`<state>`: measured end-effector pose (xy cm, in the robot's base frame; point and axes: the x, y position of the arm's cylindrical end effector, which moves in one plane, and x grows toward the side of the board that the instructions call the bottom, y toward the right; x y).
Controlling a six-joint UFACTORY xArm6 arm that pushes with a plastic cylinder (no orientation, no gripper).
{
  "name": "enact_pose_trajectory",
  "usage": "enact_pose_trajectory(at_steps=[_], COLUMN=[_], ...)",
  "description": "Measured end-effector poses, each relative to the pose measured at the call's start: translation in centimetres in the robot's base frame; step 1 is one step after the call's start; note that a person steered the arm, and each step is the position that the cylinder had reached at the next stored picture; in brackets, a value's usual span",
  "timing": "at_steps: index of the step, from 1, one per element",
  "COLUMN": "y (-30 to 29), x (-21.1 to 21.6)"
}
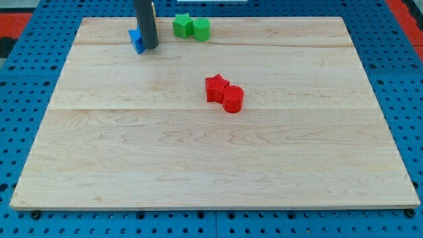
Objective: Place green circle below green star
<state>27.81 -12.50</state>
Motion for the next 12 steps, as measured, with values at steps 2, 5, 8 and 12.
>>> enact_pose_trajectory(at_steps=[2,5,8,12], y=[1.0,5.2,5.3,5.6], x=[0.5,1.7,-3.4,-4.4])
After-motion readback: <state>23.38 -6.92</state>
